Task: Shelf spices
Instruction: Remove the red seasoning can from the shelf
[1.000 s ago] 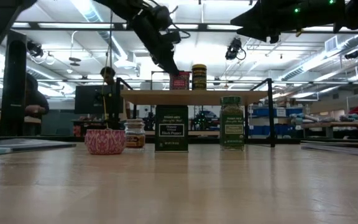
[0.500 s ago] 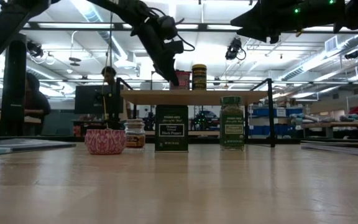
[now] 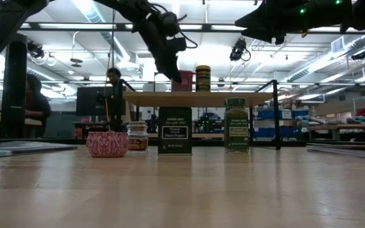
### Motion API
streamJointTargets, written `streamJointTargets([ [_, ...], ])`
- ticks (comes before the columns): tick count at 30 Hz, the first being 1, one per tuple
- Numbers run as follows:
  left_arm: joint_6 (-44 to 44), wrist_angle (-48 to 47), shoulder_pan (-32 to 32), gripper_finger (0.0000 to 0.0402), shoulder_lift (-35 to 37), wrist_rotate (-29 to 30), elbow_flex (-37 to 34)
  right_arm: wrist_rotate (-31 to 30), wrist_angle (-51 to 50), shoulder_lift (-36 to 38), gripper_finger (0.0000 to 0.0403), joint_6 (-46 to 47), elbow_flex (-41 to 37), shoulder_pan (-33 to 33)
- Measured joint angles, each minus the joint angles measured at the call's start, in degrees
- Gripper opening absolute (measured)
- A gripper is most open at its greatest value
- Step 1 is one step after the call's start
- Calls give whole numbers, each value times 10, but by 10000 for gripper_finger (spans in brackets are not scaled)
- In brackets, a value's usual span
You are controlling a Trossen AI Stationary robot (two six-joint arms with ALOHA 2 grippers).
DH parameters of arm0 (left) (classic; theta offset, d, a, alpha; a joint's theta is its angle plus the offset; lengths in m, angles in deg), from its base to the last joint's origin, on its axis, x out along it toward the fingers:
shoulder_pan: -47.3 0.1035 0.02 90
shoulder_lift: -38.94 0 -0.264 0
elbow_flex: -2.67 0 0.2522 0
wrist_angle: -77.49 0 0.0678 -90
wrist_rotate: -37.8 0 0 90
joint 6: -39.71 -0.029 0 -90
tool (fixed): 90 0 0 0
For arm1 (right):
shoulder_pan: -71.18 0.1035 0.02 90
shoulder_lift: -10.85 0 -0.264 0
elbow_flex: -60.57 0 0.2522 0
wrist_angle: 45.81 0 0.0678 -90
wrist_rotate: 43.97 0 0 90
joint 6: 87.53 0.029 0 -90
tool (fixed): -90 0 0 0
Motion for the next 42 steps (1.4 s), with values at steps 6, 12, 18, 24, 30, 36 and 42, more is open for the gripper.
streamJointTargets([
  [6,15,-59,-23,202,56,-18,0,0,0,0,307,-6,0,0],
  [12,51,-82,-80,202,108,-64,0,0,0,0,307,-9,0,-3],
  [18,73,-93,-151,202,119,-59,-4,0,0,0,307,-9,0,-3],
  [24,125,-36,-210,202,118,-35,-80,0,0,0,307,-9,0,-3],
  [30,182,66,-256,202,118,-31,-189,0,-1,10,307,-9,0,0],
  [36,239,201,-301,202,117,-34,-256,0,-2,28,307,-10,0,2],
  [42,253,282,-335,202,98,-30,-280,0,-5,33,307,-10,0,2],
])
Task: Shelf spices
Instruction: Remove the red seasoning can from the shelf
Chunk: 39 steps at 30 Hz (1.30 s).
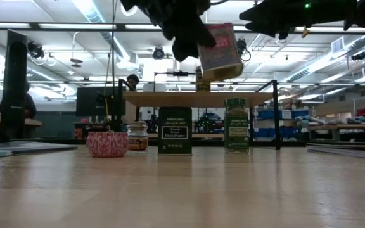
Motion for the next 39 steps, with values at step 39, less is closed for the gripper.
streamJointTargets([
  [39,45,36,-53,228,-121,109,0,0,-5,0,307,2,0,0],
])
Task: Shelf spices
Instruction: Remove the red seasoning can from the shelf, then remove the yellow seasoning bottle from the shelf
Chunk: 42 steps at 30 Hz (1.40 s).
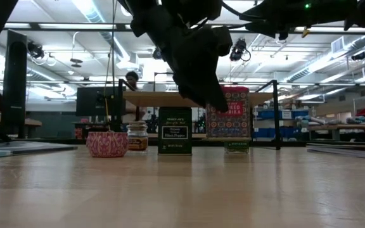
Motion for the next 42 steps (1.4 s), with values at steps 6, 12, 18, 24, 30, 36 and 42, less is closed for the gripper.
streamJointTargets([
  [6,1,5,-6,257,0,2,0,0,0,0,307,0,0,0],
  [12,2,7,-7,282,0,18,0,0,0,0,307,0,0,0],
  [18,10,-14,-7,284,20,31,13,0,-1,0,307,0,0,0],
  [24,-1,-38,-10,284,53,47,37,0,-3,0,307,-2,0,0],
  [30,-30,-87,-12,284,110,100,69,0,-6,-1,307,-2,0,-1],
  [36,-94,-79,-12,284,206,219,79,-11,6,-13,307,13,1,-27],
  [42,-154,-79,-12,284,286,341,79,19,6,-55,312,27,32,-75],
])
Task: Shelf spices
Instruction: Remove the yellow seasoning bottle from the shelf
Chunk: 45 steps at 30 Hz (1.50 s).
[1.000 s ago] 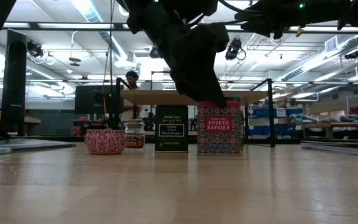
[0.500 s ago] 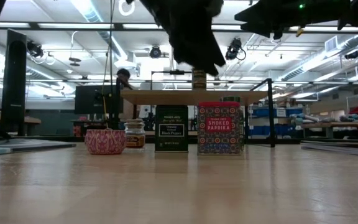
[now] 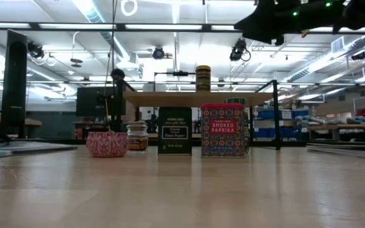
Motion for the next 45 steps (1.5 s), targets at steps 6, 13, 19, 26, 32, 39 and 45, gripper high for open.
streamJointTargets([
  [6,-15,-30,-4,287,59,69,0,54,-1,-88,335,28,45,-46],
  [13,4,-76,-24,288,104,138,-1,68,23,-179,347,54,58,-91],
  [19,7,-100,-29,288,119,168,-1,92,118,-252,347,85,58,-124],
  [26,7,-126,-30,288,119,178,-1,147,147,-310,347,117,78,-151],
  [32,19,-130,-30,288,119,178,-1,141,147,-347,347,124,121,-152],
  [39,35,-150,-30,287,119,178,-1,131,141,-373,350,123,147,-158],
  [45,44,-150,-30,287,119,176,-1,122,121,-401,349,121,171,-166],
])
